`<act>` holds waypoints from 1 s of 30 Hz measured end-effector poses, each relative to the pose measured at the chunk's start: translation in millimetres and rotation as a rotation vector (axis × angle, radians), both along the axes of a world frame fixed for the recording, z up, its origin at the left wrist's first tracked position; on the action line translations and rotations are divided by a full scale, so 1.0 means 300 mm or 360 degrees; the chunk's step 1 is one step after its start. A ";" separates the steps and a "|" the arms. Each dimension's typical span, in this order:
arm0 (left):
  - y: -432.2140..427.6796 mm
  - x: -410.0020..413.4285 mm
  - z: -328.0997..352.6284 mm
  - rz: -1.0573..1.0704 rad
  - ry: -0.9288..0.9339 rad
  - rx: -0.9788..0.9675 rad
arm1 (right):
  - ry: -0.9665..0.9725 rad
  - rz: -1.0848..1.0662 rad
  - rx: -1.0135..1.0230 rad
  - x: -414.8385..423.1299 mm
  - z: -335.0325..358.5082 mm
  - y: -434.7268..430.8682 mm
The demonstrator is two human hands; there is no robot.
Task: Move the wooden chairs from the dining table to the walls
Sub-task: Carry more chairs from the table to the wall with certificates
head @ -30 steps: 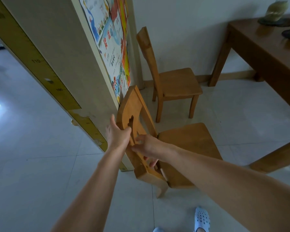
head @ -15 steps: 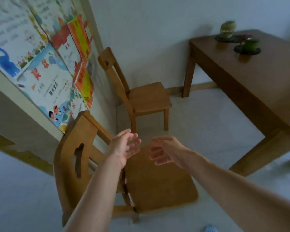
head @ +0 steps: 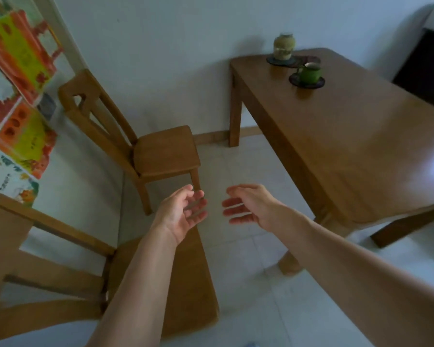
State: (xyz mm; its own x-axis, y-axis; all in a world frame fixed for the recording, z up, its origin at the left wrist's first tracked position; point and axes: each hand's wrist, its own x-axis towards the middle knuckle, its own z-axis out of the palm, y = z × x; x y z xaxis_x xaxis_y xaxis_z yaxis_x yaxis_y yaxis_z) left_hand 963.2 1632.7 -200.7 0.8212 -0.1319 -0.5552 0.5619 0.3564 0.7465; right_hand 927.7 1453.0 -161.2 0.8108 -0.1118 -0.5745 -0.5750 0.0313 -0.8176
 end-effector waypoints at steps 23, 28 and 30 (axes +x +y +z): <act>0.098 0.795 0.058 0.0597 -0.0103 0.0245 | -0.0007 0.0618 0.0025 1.004 0.037 0.027; 0.187 0.939 0.072 0.0711 -0.0003 0.0301 | 0.0037 0.0742 0.0012 1.208 0.035 0.135; 0.244 0.984 0.074 0.0777 0.0034 0.0310 | 0.0043 0.0818 0.0004 1.282 0.033 0.201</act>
State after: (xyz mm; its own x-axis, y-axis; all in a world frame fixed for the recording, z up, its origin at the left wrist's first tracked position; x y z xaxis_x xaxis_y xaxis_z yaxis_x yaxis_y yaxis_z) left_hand 1258.4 1706.0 -178.6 0.7496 0.3706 -0.5484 0.3807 0.4363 0.8153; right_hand 1312.5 1513.3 -151.5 0.7454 0.2988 -0.5959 -0.5376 -0.2591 -0.8024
